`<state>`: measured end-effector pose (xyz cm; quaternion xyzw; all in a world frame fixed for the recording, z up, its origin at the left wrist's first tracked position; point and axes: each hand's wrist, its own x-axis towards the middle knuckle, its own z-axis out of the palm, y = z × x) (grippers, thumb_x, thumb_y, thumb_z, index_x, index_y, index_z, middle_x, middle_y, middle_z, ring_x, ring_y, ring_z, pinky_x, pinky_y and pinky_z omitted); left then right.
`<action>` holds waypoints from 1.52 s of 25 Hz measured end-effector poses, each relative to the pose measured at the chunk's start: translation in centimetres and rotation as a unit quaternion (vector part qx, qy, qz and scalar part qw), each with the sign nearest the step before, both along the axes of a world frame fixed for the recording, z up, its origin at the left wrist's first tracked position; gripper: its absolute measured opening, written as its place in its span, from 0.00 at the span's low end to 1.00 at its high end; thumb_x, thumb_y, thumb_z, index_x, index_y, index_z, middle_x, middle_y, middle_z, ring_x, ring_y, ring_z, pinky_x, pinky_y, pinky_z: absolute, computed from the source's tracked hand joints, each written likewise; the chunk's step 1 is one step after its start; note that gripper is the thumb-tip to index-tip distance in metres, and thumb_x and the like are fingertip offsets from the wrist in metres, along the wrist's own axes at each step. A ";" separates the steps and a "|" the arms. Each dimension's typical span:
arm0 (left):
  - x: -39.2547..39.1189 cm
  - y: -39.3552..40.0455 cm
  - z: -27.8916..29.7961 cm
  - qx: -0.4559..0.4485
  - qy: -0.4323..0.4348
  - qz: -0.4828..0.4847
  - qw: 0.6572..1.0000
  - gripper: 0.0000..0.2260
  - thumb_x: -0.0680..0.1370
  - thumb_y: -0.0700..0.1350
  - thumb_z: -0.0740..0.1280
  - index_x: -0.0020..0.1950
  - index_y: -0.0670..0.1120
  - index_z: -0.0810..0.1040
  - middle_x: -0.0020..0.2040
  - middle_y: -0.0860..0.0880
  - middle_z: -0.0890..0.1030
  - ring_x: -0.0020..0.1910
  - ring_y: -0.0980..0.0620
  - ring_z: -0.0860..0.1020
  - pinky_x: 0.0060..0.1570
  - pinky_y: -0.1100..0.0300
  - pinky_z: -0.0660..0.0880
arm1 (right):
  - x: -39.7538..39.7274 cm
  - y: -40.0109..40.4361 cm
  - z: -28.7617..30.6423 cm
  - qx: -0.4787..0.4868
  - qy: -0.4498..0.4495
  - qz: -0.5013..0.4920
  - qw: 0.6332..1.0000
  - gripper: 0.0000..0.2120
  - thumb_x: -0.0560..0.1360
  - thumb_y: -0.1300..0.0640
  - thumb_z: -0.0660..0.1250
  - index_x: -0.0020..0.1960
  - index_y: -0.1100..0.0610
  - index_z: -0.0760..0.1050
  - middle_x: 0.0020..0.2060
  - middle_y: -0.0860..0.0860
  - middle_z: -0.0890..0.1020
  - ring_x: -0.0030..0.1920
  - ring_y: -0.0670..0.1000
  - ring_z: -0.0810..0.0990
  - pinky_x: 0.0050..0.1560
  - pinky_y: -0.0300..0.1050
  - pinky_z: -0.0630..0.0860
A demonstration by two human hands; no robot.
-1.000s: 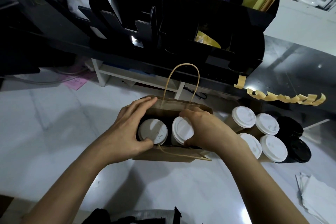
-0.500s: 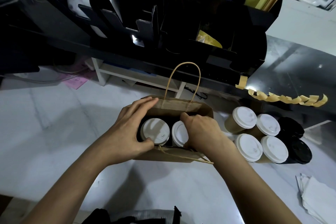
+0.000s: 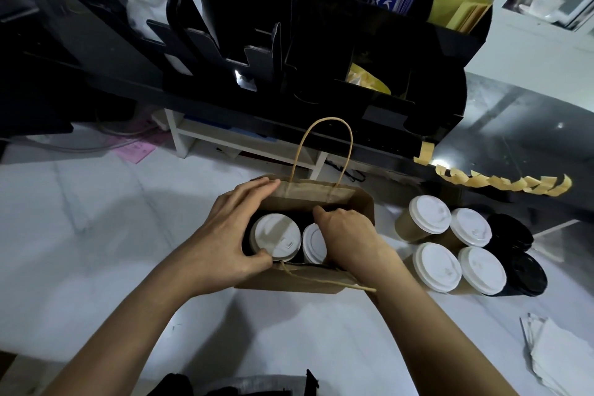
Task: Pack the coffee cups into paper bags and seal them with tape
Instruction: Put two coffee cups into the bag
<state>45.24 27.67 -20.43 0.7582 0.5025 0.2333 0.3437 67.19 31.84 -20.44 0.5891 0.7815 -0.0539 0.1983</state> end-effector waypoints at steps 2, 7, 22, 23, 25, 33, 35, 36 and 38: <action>0.0 0.0 0.1 -0.003 0.003 -0.005 1.000 0.43 0.72 0.45 0.72 0.79 0.64 0.51 0.75 0.72 0.50 0.75 0.66 0.50 0.70 0.62 0.59 | 0.4 0.0 -0.2 -0.021 0.024 -0.015 0.999 0.27 0.74 0.59 0.73 0.69 0.54 0.67 0.56 0.53 0.81 0.56 0.56 0.81 0.50 0.48 0.79; 0.2 0.3 0.7 -0.006 0.012 -0.022 1.000 0.43 0.72 0.46 0.71 0.78 0.69 0.49 0.76 0.73 0.47 0.76 0.65 0.50 0.71 0.58 0.60 | 1.4 -0.4 1.0 -0.052 0.098 -0.047 0.993 0.31 0.71 0.56 0.77 0.70 0.51 0.70 0.64 0.51 0.77 0.63 0.54 0.77 0.61 0.51 0.78; 1.0 1.0 1.4 0.063 0.058 0.030 0.996 0.33 0.80 0.48 0.65 0.78 0.67 0.51 0.71 0.66 0.61 0.69 0.64 0.55 0.63 0.60 0.62 | 5.8 -1.8 7.2 0.096 0.291 -0.073 0.949 0.10 0.79 0.47 0.67 0.59 0.45 0.78 0.51 0.43 0.81 0.49 0.43 0.80 0.53 0.49 0.81; 1.1 1.2 1.7 0.071 0.059 0.035 0.995 0.32 0.80 0.49 0.65 0.78 0.67 0.52 0.70 0.65 0.63 0.69 0.64 0.56 0.62 0.60 0.62 | 6.0 -1.8 7.4 0.106 0.299 -0.074 0.946 0.09 0.79 0.47 0.67 0.58 0.45 0.78 0.50 0.42 0.81 0.49 0.42 0.80 0.52 0.49 0.81; 1.4 1.4 2.4 0.084 0.055 0.039 0.994 0.31 0.81 0.50 0.64 0.78 0.66 0.53 0.70 0.64 0.64 0.69 0.62 0.57 0.63 0.60 0.62 | 6.4 -1.7 7.8 0.126 0.313 -0.078 0.938 0.09 0.79 0.47 0.67 0.58 0.45 0.78 0.49 0.41 0.80 0.48 0.41 0.79 0.52 0.48 0.80; 2.8 3.3 8.0 0.139 0.039 0.003 0.990 0.28 0.81 0.52 0.61 0.77 0.68 0.54 0.70 0.70 0.60 0.71 0.67 0.55 0.65 0.63 0.60 | 6.7 -0.1 11.5 0.236 0.394 -0.069 0.886 0.08 0.80 0.51 0.67 0.59 0.45 0.76 0.45 0.38 0.79 0.46 0.38 0.79 0.48 0.44 0.80; 3.1 4.2 9.8 0.163 0.037 -0.002 0.986 0.27 0.81 0.52 0.61 0.77 0.67 0.55 0.69 0.71 0.60 0.71 0.68 0.55 0.64 0.66 0.60 | 6.7 0.7 12.8 0.257 0.407 -0.063 0.874 0.09 0.80 0.51 0.67 0.60 0.44 0.76 0.45 0.38 0.80 0.47 0.38 0.79 0.47 0.41 0.79; 3.3 4.7 10.7 0.174 0.038 -0.004 0.984 0.27 0.81 0.52 0.61 0.77 0.66 0.55 0.69 0.72 0.60 0.71 0.69 0.55 0.63 0.68 0.59 | 6.7 1.1 13.4 0.263 0.412 -0.060 0.870 0.10 0.80 0.51 0.67 0.60 0.44 0.76 0.45 0.38 0.80 0.47 0.38 0.79 0.47 0.41 0.79; 3.7 5.8 12.4 0.195 0.039 -0.008 0.980 0.25 0.81 0.52 0.61 0.77 0.66 0.57 0.68 0.73 0.60 0.70 0.68 0.55 0.63 0.68 0.59 | 6.7 2.1 14.6 0.271 0.420 -0.054 0.864 0.09 0.80 0.51 0.67 0.60 0.44 0.76 0.46 0.39 0.80 0.47 0.38 0.80 0.48 0.41 0.80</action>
